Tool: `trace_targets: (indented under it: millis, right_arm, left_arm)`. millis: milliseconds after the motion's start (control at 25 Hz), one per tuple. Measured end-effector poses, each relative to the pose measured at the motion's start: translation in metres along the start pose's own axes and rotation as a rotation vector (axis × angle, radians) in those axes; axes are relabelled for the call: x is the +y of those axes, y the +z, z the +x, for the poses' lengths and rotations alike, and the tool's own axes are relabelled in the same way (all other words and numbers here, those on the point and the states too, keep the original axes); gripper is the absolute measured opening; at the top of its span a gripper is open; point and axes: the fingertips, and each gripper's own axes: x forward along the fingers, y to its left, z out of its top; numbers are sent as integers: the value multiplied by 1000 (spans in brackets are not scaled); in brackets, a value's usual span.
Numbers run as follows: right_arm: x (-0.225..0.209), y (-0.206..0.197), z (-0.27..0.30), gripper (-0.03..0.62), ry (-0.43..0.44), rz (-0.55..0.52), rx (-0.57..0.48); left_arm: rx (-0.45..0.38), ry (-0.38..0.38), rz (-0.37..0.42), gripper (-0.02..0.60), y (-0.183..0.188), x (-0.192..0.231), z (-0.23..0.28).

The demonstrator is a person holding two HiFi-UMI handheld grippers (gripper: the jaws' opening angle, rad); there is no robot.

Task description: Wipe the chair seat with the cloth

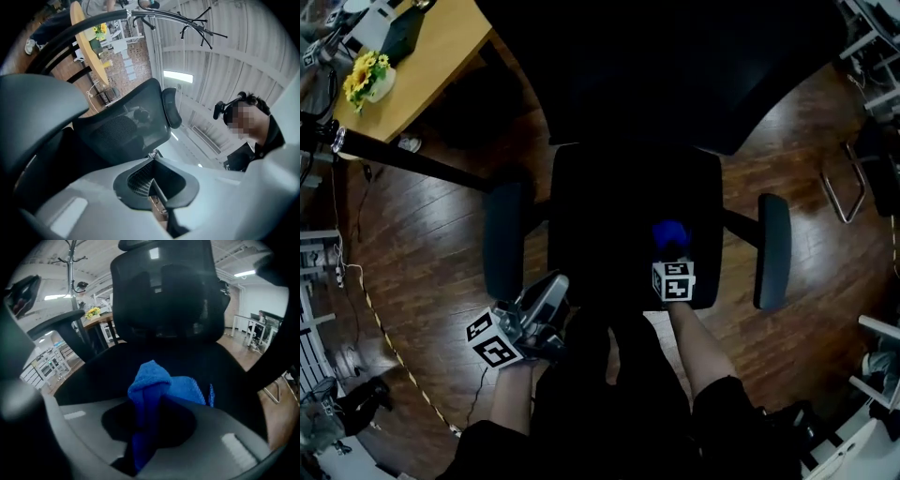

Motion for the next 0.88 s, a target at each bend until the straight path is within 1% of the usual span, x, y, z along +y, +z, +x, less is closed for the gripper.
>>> trace_targets:
  millis: [240, 320, 520, 600, 680, 800, 880]
  right_arm:
    - [-110, -18, -66, 64, -185, 108, -11]
    - [-125, -21, -77, 64, -196, 141, -32]
    - [-130, -18, -78, 64, -189, 150, -46]
    - [-115, -13, -75, 64, -163, 146, -58]
    - [-83, -7, -61, 64, -92, 113, -66]
    - [-10, 6, -35, 64, 54, 47, -60]
    - [43, 16, -20, 64, 145, 29, -59]
  left_arm:
    - [56, -34, 7, -8, -17, -13, 36]
    - [68, -47, 6, -8, -25, -18, 47]
    - [72, -52, 8, -8, -37, -25, 55]
    - [61, -44, 8, -8, -38, -24, 49]
    - [36, -30, 8, -8, -34, -21, 42]
    - [-10, -16, 3, -8, -27, -21, 29]
    - [-40, -13, -1, -8, -23, -25, 18]
